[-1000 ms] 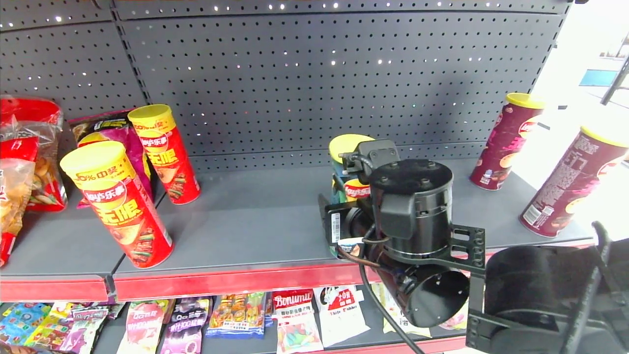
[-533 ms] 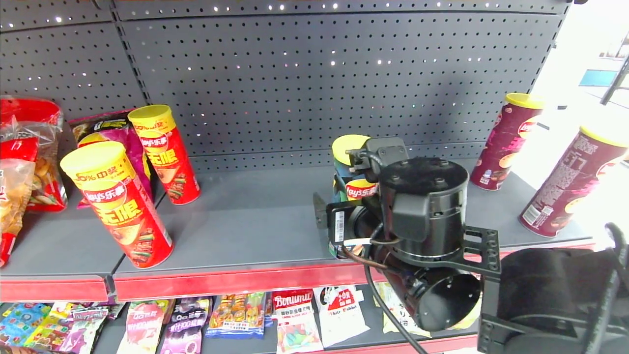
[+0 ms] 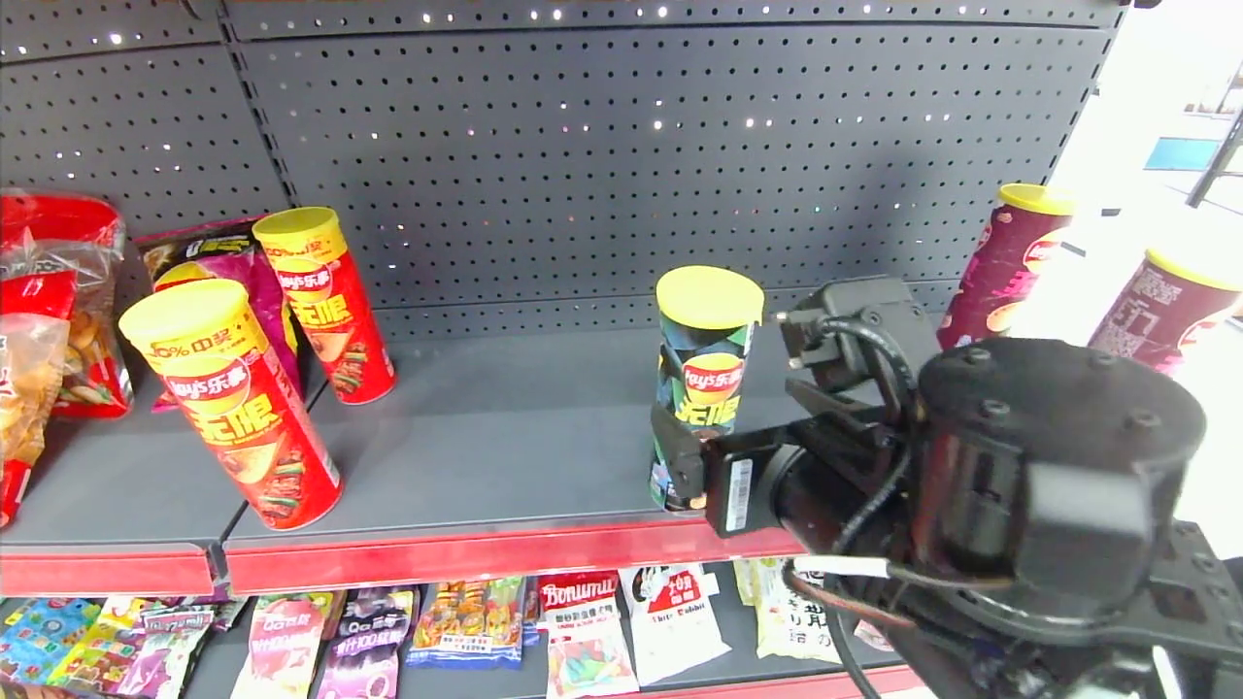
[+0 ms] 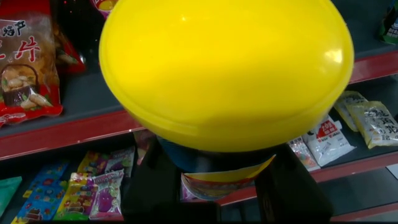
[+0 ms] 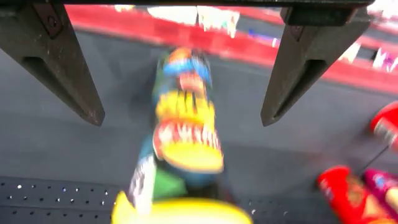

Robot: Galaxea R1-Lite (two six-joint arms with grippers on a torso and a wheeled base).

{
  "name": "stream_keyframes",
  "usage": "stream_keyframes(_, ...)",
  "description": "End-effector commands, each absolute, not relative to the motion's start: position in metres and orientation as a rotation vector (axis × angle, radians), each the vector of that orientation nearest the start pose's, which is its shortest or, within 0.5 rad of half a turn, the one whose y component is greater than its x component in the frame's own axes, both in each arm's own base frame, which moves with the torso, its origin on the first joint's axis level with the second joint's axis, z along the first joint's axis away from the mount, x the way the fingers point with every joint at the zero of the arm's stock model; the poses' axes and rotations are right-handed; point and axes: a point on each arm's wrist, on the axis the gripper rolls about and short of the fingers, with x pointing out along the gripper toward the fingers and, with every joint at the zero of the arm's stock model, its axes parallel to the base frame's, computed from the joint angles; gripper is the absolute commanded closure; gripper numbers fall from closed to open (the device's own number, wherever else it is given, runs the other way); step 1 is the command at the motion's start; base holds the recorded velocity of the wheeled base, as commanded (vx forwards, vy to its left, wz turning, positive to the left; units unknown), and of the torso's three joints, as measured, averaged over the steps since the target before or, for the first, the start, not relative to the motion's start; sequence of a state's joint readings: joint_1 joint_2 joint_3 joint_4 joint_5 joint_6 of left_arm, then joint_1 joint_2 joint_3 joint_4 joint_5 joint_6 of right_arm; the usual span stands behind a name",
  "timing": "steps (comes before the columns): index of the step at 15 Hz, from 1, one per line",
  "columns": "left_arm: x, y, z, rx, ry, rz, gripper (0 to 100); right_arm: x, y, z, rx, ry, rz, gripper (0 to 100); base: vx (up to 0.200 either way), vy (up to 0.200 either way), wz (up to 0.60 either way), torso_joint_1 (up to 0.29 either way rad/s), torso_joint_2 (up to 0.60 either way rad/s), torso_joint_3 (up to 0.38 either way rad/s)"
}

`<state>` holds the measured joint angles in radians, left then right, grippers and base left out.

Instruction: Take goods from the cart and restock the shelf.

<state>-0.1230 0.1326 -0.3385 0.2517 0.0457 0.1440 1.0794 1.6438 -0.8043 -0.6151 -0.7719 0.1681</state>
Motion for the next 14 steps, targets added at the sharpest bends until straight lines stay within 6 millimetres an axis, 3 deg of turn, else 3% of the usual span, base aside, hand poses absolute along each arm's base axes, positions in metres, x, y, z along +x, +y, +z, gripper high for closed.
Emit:
stream_keyframes(1, -0.039, 0.006, 0.145, 0.148, 0.042, -0.080, 100, 0.127, 0.227, 0.206, 0.000, 0.144, 0.336, 0, 0.000, 0.000, 0.00, 0.000, 0.00, 0.000)
stream_keyframes(3, -0.038, 0.006, 0.145, 0.148, 0.046, -0.083, 100, 0.116, 0.213, 0.209, 0.012, 0.135, 0.354, 0, 0.000, 0.000, 0.00, 0.000, 0.00, 0.000)
stream_keyframes(5, -0.037, 0.006, 0.144, 0.149, 0.051, -0.085, 100, 0.118, 0.197, 0.212, 0.018, 0.122, 0.316, 0, 0.000, 0.000, 0.00, 0.000, 0.00, 0.000)
stream_keyframes(7, -0.037, 0.005, 0.142, 0.149, 0.057, -0.089, 100, 0.137, 0.163, 0.212, -0.022, 0.109, 0.185, 0, 0.000, 0.000, 0.00, 0.000, 0.00, 0.000)
stream_keyframes(9, -0.036, 0.005, 0.141, 0.149, 0.059, -0.092, 100, 0.145, 0.120, 0.210, -0.019, 0.112, 0.193, 0, 0.000, 0.000, 0.00, 0.000, 0.00, 0.000)
stream_keyframes(12, -0.033, 0.004, 0.145, 0.150, 0.075, -0.116, 100, 0.123, 0.064, 0.202, -0.065, 0.069, 0.271, 0, 0.000, 0.000, 0.00, 0.000, 0.00, 0.000)
stream_keyframes(14, -0.031, 0.004, 0.152, 0.148, 0.071, -0.147, 100, 0.101, 0.043, 0.192, -0.066, 0.039, 0.268, 0, 0.000, 0.000, 0.00, 0.000, 0.00, 0.000)
